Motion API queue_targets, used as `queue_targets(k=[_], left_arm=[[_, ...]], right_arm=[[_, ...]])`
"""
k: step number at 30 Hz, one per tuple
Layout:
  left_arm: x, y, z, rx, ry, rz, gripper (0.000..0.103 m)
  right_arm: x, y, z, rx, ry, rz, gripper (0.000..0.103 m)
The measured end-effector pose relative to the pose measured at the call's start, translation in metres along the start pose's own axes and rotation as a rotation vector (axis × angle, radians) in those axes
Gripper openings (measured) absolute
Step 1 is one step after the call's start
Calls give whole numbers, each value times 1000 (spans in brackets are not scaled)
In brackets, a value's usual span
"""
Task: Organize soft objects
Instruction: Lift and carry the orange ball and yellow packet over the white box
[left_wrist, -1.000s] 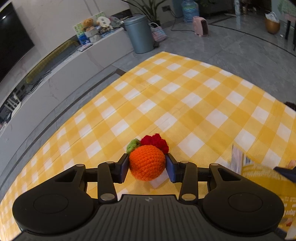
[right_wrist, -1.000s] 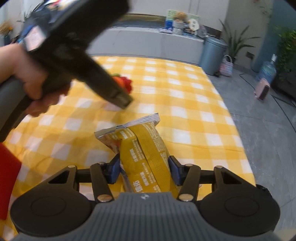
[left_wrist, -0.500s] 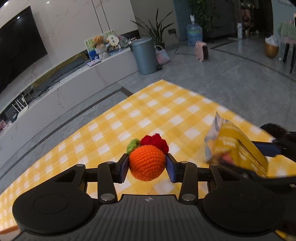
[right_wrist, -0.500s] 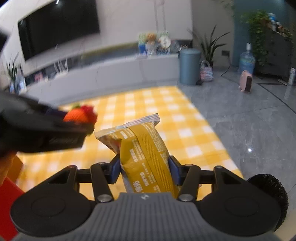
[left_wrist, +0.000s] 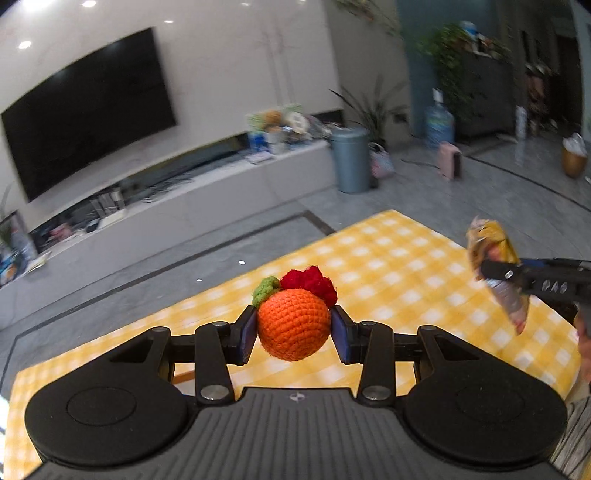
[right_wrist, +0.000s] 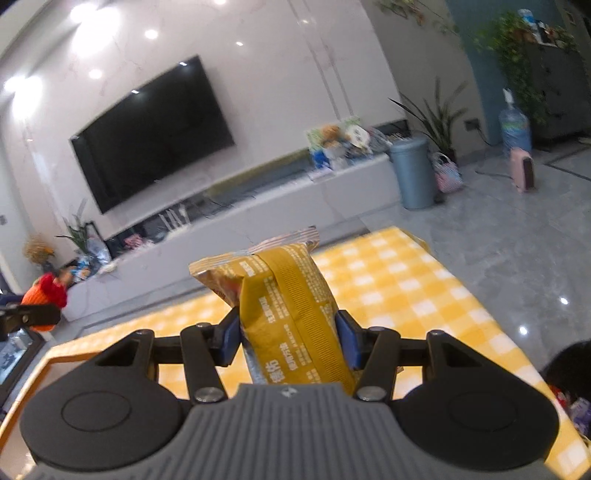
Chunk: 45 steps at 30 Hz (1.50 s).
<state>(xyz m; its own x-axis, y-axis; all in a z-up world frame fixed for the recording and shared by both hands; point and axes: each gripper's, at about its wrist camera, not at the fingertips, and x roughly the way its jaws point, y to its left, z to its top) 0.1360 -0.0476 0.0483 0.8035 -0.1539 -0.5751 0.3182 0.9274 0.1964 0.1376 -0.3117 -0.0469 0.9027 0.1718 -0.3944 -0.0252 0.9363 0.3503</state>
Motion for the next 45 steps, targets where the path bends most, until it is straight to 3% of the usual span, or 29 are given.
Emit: queue_targets(k=[5,9,15,20,25,30,35,40,45], left_arm=[[-23,40,-17,-99,-29,26,47],[-32,73,-34,-187,-54,69,47],[-51,117,-68,-320,-117,146,47],[-52,150,-95,-407,-116,230,47],[-57,179,-113,-477,-103,225,47],[-64,191,-131,-510,-100,190,47],[-65,202,-141,-542,-96,160,47],[-67,208,-145,-559,-102,151,47],[-59,208,-150,-569,-73,132,47]], right_arm=[[-14,33,8,-27,-53,105,53],[-30,64,14,-55,-119,116,53],[-44,121,17,-156,-145,193,53],[-35,196,5,-311,-85,274,53],[4,285,-22,-464,30,382,53],[69,355,-60,-678,197,363,53],[138,382,-86,-819,353,268,53],[174,411,-105,-846,446,285,52],[185,446,-137,-1072,466,255,52]])
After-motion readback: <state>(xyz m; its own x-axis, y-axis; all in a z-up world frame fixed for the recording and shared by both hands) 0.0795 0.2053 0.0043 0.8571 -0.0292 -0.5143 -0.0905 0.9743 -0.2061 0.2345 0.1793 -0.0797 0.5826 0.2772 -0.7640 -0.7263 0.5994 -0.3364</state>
